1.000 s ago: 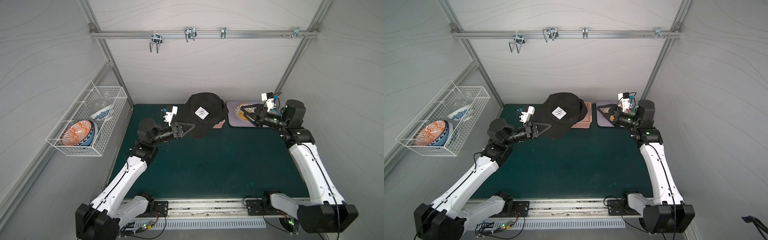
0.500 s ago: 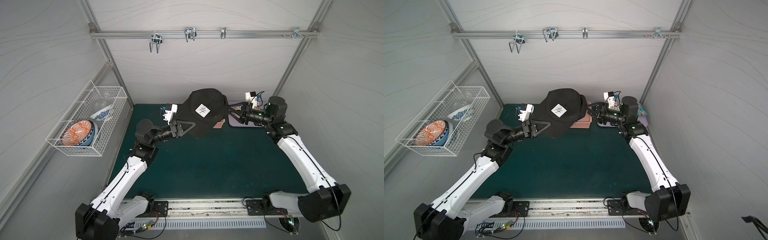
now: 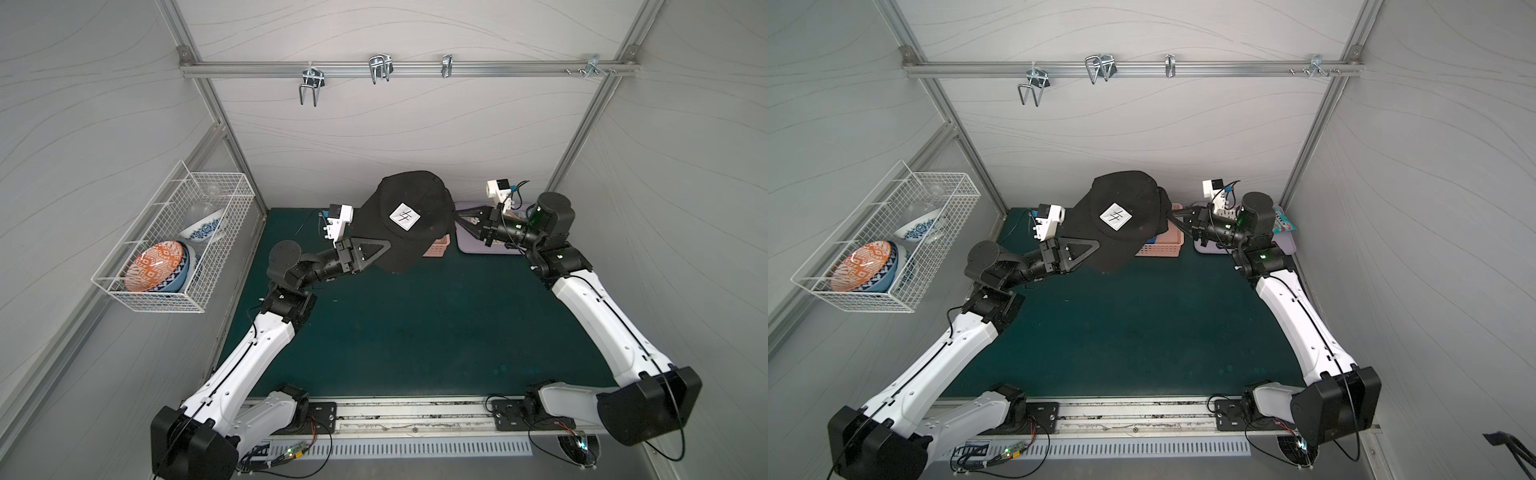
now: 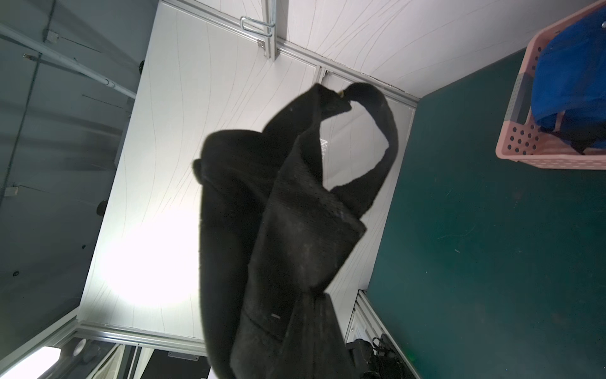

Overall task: Turn the baseball cap inside out
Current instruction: Turn over the baseball cap.

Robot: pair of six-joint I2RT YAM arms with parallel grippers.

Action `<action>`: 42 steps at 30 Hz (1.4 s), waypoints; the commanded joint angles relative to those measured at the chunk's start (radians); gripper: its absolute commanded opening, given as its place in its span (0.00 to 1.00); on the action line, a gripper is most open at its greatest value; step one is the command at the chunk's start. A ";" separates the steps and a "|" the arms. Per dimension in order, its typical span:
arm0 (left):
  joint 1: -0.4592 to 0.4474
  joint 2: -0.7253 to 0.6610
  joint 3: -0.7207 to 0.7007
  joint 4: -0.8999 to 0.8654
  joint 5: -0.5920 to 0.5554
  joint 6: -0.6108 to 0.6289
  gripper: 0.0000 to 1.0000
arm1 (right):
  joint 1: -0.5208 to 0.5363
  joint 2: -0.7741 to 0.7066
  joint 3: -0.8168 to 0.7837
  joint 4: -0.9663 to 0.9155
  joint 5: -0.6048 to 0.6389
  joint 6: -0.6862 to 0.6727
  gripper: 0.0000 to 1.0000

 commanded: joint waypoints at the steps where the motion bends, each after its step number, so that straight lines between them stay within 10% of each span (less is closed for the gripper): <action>1: -0.004 0.004 0.063 0.162 -0.008 -0.035 0.00 | 0.040 0.026 0.011 -0.115 0.001 -0.113 0.00; 13: -0.004 0.013 0.039 0.315 -0.130 -0.120 0.00 | 0.087 0.009 -0.060 -0.165 0.038 -0.179 0.00; 16: -0.006 -0.018 0.017 0.199 -0.228 -0.080 0.00 | 0.045 -0.045 -0.097 -0.009 0.068 -0.060 0.76; 19: -0.016 -0.034 0.014 0.108 -0.304 -0.043 0.00 | 0.051 -0.087 -0.102 0.110 0.120 0.021 0.99; 42: -0.145 0.072 0.024 0.378 -0.365 -0.317 0.00 | 0.214 0.131 0.148 0.478 0.257 -0.018 0.99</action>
